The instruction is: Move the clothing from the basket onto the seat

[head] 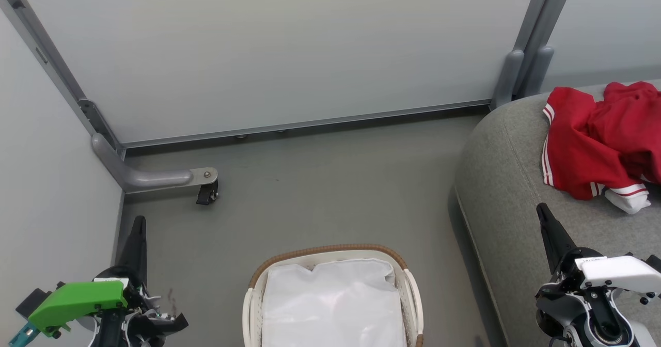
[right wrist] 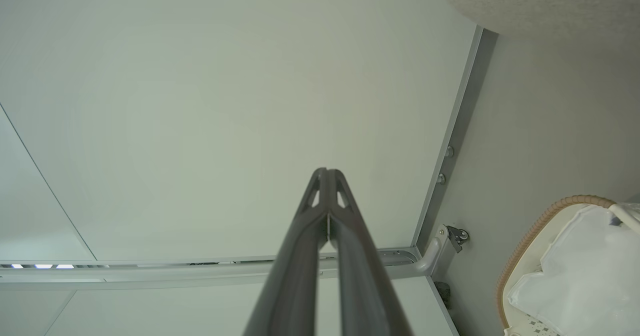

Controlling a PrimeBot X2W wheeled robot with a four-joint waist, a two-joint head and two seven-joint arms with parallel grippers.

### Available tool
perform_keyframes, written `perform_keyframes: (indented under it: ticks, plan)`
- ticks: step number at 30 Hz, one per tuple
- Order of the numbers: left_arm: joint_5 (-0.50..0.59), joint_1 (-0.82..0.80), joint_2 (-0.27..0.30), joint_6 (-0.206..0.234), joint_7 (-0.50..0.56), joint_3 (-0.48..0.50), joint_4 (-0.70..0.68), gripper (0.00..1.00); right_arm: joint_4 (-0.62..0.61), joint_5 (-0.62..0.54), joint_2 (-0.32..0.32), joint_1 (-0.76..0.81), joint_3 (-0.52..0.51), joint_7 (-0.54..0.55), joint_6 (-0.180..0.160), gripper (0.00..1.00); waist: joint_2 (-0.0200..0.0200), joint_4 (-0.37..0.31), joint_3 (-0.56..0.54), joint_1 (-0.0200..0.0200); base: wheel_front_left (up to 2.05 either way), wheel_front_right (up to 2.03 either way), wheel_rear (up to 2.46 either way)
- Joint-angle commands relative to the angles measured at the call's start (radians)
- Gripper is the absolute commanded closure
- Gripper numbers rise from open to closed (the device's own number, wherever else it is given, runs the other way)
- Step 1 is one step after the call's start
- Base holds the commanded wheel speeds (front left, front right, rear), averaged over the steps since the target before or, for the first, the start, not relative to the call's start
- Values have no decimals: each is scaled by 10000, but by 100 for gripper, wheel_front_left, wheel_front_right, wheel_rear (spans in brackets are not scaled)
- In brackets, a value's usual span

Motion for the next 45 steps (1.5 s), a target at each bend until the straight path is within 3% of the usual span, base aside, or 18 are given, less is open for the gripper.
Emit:
perform_keyframes:
  ticks: [1, 45]
  plan:
    - [-37, -96, 58, -66, 41, 25, -15, 100, -32, 30, -63, 101, -18, 29, -3, 100, 0, 0, 0, 0, 0, 0, 0]
    - [-37, -96, 58, -66, 41, 23, -16, 100, -32, 32, -63, 102, -17, 27, -3, 100, 0, 0, 0, 0, 0, 0, 0]
